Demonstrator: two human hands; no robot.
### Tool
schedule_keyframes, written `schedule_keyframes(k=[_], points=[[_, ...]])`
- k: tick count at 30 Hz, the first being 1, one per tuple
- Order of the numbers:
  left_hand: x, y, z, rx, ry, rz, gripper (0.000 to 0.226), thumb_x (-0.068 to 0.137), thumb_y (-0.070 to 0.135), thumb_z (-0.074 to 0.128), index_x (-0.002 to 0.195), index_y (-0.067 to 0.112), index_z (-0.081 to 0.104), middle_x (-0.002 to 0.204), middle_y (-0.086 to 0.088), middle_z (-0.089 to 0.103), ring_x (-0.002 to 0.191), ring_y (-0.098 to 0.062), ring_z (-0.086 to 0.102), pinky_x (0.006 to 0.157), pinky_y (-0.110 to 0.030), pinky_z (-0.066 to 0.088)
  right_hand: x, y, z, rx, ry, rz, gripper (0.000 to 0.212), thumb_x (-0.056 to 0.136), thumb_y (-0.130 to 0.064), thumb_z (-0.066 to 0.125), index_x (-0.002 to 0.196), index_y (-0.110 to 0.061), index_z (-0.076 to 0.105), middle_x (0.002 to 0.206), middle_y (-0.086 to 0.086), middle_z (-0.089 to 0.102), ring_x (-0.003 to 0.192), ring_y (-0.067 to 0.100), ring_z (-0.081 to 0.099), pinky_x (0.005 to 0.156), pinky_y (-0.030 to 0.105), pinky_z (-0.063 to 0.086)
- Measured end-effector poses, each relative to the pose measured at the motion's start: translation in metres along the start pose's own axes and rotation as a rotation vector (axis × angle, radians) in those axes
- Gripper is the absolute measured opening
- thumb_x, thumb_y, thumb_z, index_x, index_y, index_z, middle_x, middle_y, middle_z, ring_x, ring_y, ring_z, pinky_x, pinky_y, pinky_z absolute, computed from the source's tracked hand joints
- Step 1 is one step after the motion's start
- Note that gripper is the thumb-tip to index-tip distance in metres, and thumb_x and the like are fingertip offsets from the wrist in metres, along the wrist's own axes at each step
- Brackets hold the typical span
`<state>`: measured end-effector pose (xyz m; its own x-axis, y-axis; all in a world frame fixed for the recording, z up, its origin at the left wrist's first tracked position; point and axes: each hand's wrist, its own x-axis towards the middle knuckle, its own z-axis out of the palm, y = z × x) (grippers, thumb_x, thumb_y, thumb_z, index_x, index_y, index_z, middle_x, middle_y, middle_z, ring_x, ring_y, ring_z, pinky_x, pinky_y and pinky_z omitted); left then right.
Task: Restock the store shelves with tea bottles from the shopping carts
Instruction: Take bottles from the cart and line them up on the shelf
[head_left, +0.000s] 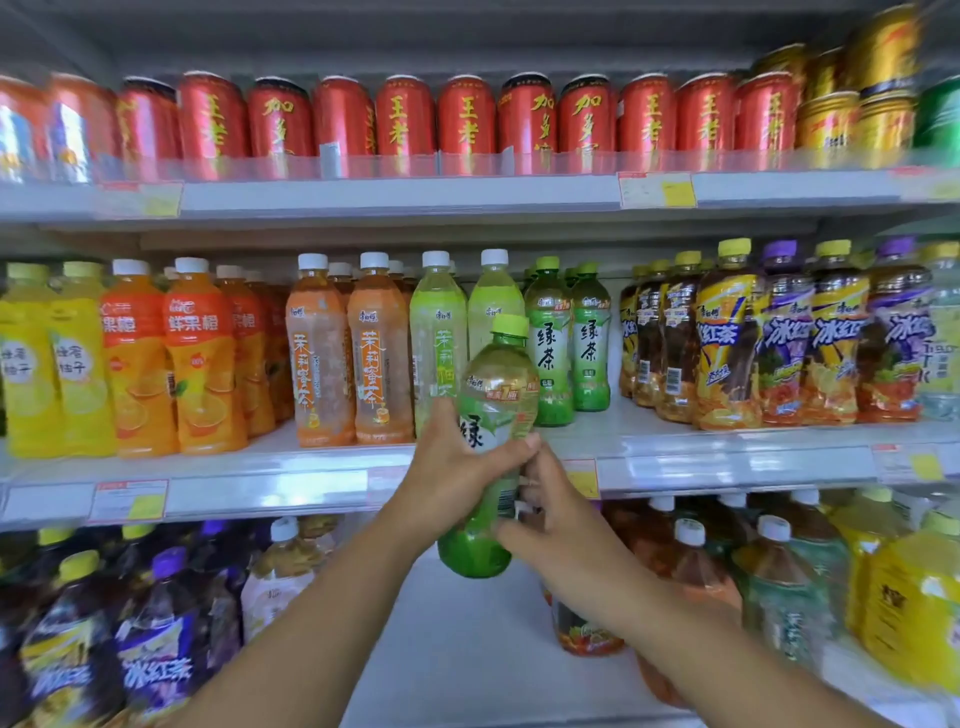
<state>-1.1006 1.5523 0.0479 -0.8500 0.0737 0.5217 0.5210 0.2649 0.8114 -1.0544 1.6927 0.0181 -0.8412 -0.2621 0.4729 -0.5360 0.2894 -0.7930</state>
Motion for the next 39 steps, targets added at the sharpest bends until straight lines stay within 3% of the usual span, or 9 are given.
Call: schedule_keyframes(k=[4, 7, 9, 13, 15, 17, 22, 31, 39], points=[[-0.002, 0.026, 0.019, 0.096, 0.023, -0.05, 0.073, 0.053, 0.081, 0.065, 0.097, 0.028, 0.041, 0.11, -0.003, 0.056, 0.104, -0.019, 0.06, 0.088, -0.043, 0.054, -0.004, -0.003, 0.002, 0.093, 0.147, -0.063, 0.087, 0.078, -0.021, 0.078, 0.124, -0.064, 0.017, 0.115, -0.038, 0.052, 0.099, -0.023, 0.052, 0.078, 0.001, 0.044], [0.003, 0.038, 0.017, 0.239, -0.095, 0.002, 0.077, 0.059, 0.091, 0.049, 0.095, 0.023, 0.042, 0.106, -0.003, 0.053, 0.099, -0.017, 0.055, 0.077, -0.032, 0.049, 0.001, -0.001, -0.014, 0.131, 0.286, -0.077, 0.065, 0.074, -0.017, 0.081, 0.114, -0.055, 0.046, 0.096, -0.027, 0.066, 0.092, -0.006, 0.063, 0.077, 0.015, 0.053], [0.007, 0.03, 0.009, 0.278, -0.115, 0.125, 0.074, 0.07, 0.086, 0.044, 0.106, 0.022, 0.052, 0.109, 0.002, 0.058, 0.105, -0.015, 0.055, 0.085, -0.032, 0.047, 0.006, -0.003, -0.029, 0.129, 0.305, -0.082, 0.062, 0.073, -0.015, 0.081, 0.114, -0.051, 0.052, 0.098, -0.019, 0.069, 0.095, 0.004, 0.066, 0.08, 0.028, 0.056], [0.02, -0.007, -0.016, 0.626, 0.068, 0.275, 0.067, 0.075, 0.069, 0.064, 0.129, 0.028, 0.061, 0.115, 0.01, 0.065, 0.111, -0.014, 0.055, 0.097, -0.035, 0.045, 0.027, -0.01, -0.07, 0.113, 0.36, -0.14, 0.062, 0.074, -0.006, 0.079, 0.115, -0.043, 0.051, 0.108, -0.014, 0.068, 0.099, -0.001, 0.066, 0.078, 0.02, 0.056], [0.025, -0.023, -0.023, 0.731, 0.131, 0.263, 0.055, 0.073, 0.062, 0.072, 0.118, 0.031, 0.069, 0.117, 0.009, 0.068, 0.109, -0.015, 0.057, 0.089, -0.03, 0.046, 0.042, -0.015, -0.09, 0.044, 0.345, -0.135, 0.06, 0.076, -0.007, 0.078, 0.12, -0.035, 0.049, 0.112, -0.015, 0.065, 0.102, -0.005, 0.063, 0.085, 0.019, 0.054], [0.029, -0.035, -0.026, 0.78, 0.173, 0.286, 0.045, 0.072, 0.065, 0.07, 0.104, 0.033, 0.075, 0.112, 0.012, 0.071, 0.104, -0.013, 0.058, 0.079, -0.026, 0.039, 0.057, -0.016, -0.105, -0.023, 0.339, -0.12, 0.06, 0.076, -0.009, 0.078, 0.124, -0.03, 0.048, 0.119, -0.012, 0.063, 0.112, 0.003, 0.059, 0.097, 0.032, 0.05], [0.031, -0.062, -0.021, 0.938, 0.338, 0.562, 0.05, 0.078, 0.071, 0.049, 0.083, 0.03, 0.076, 0.07, 0.01, 0.064, 0.071, -0.016, 0.06, 0.064, -0.029, 0.037, 0.081, 0.0, -0.125, -0.146, 0.318, -0.045, 0.068, 0.079, -0.003, 0.075, 0.136, -0.02, 0.042, 0.116, -0.013, 0.054, 0.111, 0.006, 0.052, 0.097, 0.028, 0.044], [0.035, -0.074, -0.019, 0.887, 0.434, 0.706, 0.048, 0.081, 0.066, 0.054, 0.084, 0.025, 0.077, 0.07, 0.006, 0.059, 0.07, -0.02, 0.059, 0.063, -0.031, 0.037, 0.133, 0.05, -0.146, -0.228, 0.358, 0.202, 0.074, 0.076, -0.022, 0.081, 0.132, -0.015, 0.034, 0.122, 0.004, 0.058, 0.11, 0.024, 0.059, 0.097, 0.046, 0.05], [0.035, -0.077, -0.018, 0.844, 0.427, 0.665, 0.042, 0.08, 0.067, 0.056, 0.085, 0.029, 0.075, 0.07, 0.011, 0.055, 0.073, -0.017, 0.057, 0.066, -0.028, 0.029, 0.162, 0.061, -0.146, -0.297, 0.356, 0.281, 0.079, 0.079, -0.021, 0.078, 0.142, -0.013, 0.031, 0.132, 0.01, 0.057, 0.116, 0.028, 0.057, 0.102, 0.046, 0.045]])
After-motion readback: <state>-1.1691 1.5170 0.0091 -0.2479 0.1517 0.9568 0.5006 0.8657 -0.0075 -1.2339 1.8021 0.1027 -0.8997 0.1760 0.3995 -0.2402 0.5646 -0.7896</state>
